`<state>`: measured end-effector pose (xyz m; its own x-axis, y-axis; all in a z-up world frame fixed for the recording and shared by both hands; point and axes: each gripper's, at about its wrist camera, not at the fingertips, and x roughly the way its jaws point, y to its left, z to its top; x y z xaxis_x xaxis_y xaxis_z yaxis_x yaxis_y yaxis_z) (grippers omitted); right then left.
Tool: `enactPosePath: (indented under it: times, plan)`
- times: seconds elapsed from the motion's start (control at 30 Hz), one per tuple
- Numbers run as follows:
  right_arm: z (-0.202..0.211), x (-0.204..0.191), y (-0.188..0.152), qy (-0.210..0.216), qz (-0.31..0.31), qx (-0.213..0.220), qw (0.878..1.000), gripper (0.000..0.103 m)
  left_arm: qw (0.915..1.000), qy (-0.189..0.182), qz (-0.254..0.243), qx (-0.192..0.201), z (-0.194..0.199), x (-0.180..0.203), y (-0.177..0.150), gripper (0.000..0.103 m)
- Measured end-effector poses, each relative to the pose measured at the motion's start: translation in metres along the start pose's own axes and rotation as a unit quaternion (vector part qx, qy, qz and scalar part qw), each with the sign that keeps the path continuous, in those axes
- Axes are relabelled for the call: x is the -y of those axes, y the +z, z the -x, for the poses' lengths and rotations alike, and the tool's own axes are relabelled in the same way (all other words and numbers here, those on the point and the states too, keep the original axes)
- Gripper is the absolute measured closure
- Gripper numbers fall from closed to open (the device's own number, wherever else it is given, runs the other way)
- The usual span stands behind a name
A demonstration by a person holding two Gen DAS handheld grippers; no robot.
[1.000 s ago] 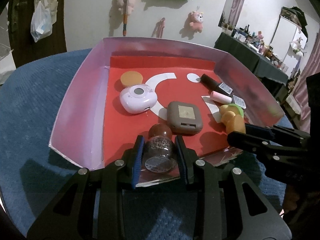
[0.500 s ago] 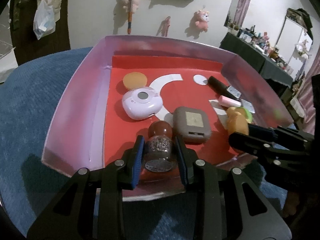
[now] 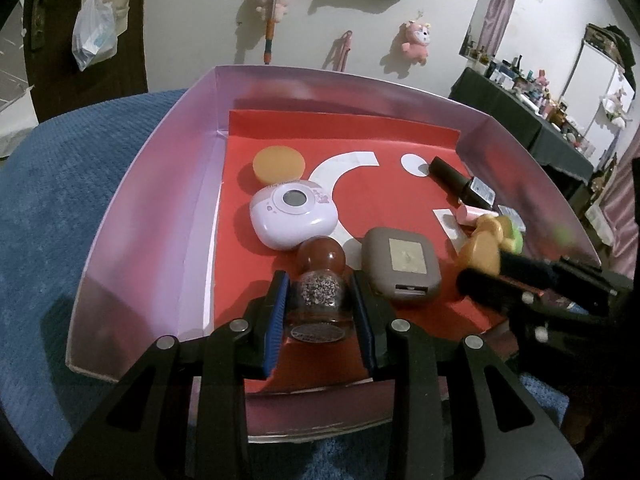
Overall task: Organize rigid objects
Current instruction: 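Lower the bottle and open the left gripper while the right gripper releases the puff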
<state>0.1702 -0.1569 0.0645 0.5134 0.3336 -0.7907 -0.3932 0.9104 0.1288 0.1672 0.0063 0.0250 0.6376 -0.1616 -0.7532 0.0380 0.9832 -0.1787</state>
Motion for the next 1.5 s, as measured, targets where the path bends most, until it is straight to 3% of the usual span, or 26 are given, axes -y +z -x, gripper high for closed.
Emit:
enactPosePath:
  times: [0.07, 1.27, 1.5]
  plan:
    - [0.000, 0.004, 0.002, -0.023, -0.003, 0.005, 1.000, 0.063, 1.0000, -0.001, 0.001, 0.000, 0.000, 0.000, 0.000, 0.074]
    - [-0.008, 0.013, 0.002, -0.003, -0.021, -0.007, 1.000, 0.062, 0.9999, 0.013, -0.008, 0.002, -0.004, 0.000, 0.001, 0.073]
    - [0.000, 0.013, -0.001, -0.002, -0.022, 0.003, 1.000, 0.054, 0.9997, 0.020, -0.012, 0.012, 0.005, 0.002, 0.001, 0.073]
